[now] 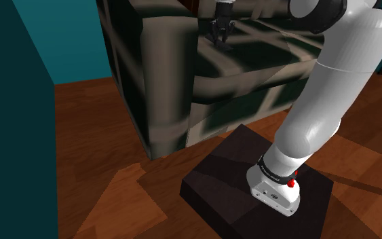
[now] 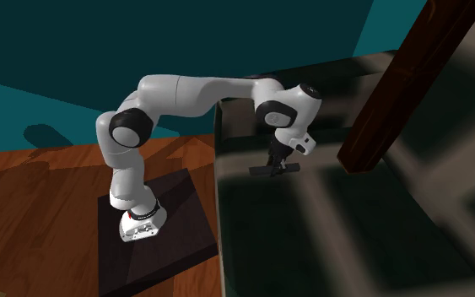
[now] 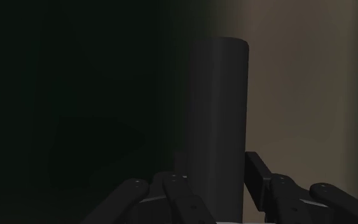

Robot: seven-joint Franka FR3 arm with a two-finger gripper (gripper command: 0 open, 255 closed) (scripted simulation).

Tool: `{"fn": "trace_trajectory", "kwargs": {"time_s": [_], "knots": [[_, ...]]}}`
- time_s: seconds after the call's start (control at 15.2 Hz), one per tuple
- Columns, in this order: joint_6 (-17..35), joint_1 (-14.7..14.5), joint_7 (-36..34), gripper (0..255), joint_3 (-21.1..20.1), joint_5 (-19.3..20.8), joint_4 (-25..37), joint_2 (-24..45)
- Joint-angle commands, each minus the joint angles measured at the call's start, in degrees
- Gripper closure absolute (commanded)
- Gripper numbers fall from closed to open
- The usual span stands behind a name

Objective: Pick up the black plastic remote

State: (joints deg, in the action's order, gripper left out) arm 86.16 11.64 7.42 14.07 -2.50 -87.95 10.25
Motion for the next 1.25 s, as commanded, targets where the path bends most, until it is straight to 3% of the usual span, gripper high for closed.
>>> {"fn": "trace_trajectory", "kwargs": {"time_s": [0.0, 1.19], "knots": [[0.01, -0.19, -0.04, 255, -0.24, -0.20, -0.69, 0.25], [-13.66, 0.70, 0.24, 255, 0.04, -1.07, 16.55, 3.93]]}}
